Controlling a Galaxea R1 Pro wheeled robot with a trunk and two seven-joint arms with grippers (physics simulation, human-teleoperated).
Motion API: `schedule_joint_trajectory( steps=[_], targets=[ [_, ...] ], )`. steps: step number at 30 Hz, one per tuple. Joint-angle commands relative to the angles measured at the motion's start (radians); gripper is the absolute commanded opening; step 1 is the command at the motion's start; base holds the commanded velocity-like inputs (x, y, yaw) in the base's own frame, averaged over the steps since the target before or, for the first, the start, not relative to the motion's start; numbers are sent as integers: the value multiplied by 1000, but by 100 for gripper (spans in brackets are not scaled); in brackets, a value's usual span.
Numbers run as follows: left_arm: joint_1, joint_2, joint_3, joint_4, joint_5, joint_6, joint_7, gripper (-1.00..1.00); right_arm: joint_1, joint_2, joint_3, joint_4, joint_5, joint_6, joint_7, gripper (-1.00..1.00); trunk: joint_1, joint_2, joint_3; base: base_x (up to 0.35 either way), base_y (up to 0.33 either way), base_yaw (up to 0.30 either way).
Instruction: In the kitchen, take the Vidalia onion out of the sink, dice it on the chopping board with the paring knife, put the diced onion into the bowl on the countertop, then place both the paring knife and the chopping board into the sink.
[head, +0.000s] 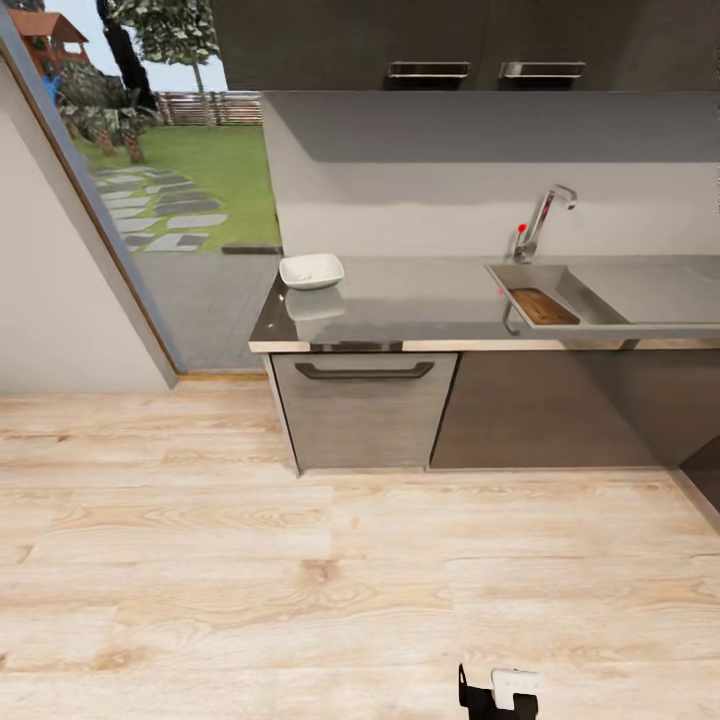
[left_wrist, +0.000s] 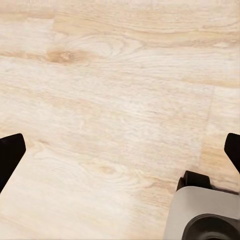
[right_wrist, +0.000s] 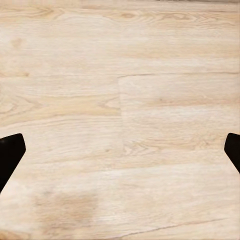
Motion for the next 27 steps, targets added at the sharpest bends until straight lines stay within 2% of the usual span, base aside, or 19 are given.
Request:
schedule_joint_trajectory(
  steps=[1,27],
  targets=[
    [0,0,-2,1,10,-4,-2,100,0,0,-4,1,11,-1,-8,100,0,-1,1,0,0,0],
    [0,0,-2,1,10,-4,-2,100,-1,0,-4,1,11,-2,-8,100,0,-1,42,0,0,0]
  ],
)
